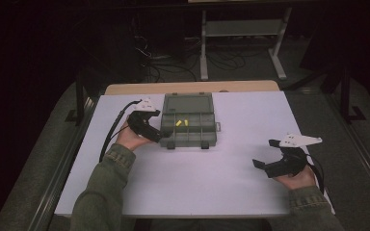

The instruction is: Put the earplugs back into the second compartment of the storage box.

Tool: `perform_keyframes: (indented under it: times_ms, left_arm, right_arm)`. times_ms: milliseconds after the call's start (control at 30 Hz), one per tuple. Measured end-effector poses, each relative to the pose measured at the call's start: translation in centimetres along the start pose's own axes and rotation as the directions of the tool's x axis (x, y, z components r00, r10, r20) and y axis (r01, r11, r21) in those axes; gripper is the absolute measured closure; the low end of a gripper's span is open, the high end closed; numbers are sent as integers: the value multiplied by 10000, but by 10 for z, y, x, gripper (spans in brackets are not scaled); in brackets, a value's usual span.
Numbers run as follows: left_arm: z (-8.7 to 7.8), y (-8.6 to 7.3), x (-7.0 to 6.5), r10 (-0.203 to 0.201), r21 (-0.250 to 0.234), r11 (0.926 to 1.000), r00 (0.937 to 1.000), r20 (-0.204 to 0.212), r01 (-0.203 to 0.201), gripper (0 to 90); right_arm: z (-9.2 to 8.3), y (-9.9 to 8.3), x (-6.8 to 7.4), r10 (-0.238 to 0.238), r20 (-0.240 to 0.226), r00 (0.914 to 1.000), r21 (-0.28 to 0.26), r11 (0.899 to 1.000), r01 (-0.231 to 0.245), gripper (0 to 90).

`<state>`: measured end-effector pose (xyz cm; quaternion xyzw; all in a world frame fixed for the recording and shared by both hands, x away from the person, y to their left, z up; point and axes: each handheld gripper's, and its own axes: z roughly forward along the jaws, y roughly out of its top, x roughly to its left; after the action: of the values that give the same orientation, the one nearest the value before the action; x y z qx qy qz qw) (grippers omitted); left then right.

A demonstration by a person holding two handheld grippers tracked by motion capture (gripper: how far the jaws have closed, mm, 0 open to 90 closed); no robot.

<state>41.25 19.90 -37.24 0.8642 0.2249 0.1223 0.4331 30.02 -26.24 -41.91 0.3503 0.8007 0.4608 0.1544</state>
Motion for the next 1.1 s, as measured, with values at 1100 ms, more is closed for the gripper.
perform_keyframes:
  times_ms: [1100]
  left_arm:
    - [-71, -82, -20, -612, -1494, 9877, 9941, -900, 473, 0]
  right_arm:
    - [-2, 0, 1, 56, 33, 10000, -68, 10000, -56, 0]
